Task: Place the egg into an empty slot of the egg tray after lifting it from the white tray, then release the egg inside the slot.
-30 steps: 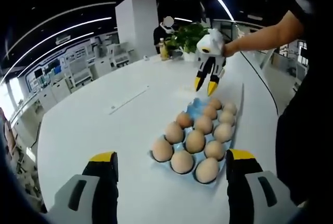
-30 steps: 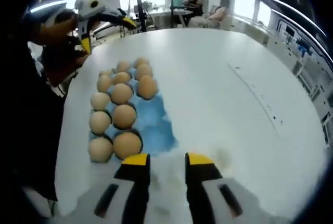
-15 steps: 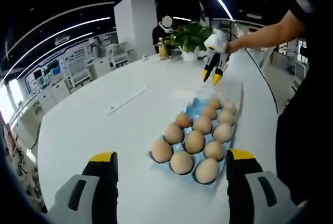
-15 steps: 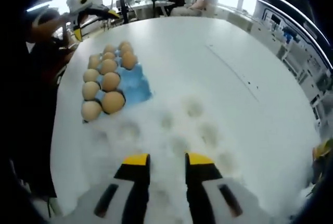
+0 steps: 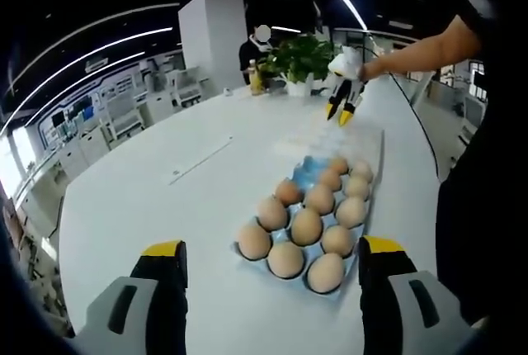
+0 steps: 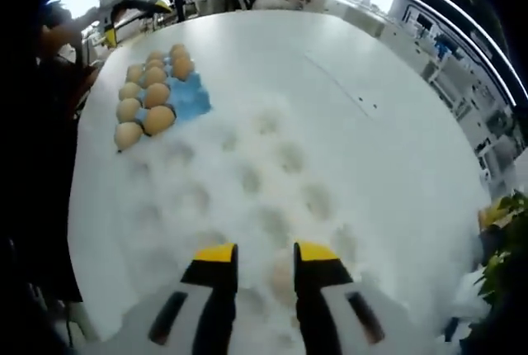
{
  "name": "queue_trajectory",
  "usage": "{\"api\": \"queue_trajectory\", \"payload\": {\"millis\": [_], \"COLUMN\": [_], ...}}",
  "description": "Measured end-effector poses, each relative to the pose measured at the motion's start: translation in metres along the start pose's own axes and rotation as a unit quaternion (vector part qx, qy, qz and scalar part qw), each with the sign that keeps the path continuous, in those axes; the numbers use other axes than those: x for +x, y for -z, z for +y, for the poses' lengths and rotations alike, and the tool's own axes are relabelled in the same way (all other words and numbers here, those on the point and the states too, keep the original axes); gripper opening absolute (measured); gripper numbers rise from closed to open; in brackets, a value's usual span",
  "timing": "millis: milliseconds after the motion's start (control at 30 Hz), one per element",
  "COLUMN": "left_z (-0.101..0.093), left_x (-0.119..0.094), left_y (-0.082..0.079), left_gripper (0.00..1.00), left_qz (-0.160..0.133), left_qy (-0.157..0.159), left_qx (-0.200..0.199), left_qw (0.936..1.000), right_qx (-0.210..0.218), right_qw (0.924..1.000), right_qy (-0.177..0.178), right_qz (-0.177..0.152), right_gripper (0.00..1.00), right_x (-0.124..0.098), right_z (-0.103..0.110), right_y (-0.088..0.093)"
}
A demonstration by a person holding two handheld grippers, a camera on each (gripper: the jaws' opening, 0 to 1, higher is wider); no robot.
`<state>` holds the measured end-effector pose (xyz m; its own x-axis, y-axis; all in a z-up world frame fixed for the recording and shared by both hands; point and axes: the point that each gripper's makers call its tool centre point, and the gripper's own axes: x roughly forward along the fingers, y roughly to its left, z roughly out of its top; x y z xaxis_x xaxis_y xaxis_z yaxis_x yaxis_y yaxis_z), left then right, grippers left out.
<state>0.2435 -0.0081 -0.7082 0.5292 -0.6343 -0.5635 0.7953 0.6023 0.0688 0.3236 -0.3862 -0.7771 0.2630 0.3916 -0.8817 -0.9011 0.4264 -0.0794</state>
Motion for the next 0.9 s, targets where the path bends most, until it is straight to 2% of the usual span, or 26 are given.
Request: {"api": "queue_trajectory", "payload": {"millis": [300, 400, 600, 900], "left_z": [0.000, 0.001, 0.002, 0.002], "left_x": [0.000, -0.001, -0.003, -0.004], "left_y": [-0.001, 0.000, 0.001, 0.003], "left_gripper": [0.87, 0.87, 0.87, 0.87], "left_qz": [-0.001, 0.000, 0.000, 0.006], "left_qy": [-0.001, -0.002, -0.006, -0.010], "left_qx": [0.001, -0.001, -0.002, -0.003], "left_qw": [1.0000, 1.0000, 1.0000, 0.9999], "right_qx": [-0.003, 0.006, -0.007, -0.014], "right_qw": [0.9995, 0.9996, 0.9983, 0.9968], "right_qy": [0.020, 0.019, 0.027, -0.014], "right_qz": [0.024, 0.022, 0.051, 0.077], "right_gripper": [0.27, 0.27, 0.27, 0.27], "right_x": [-0.006, -0.006, -0.002, 0.010], "right_z": [-0.014, -0.017, -0.025, -0.023], "right_y": [0.015, 0.018, 0.030, 0.031]}}
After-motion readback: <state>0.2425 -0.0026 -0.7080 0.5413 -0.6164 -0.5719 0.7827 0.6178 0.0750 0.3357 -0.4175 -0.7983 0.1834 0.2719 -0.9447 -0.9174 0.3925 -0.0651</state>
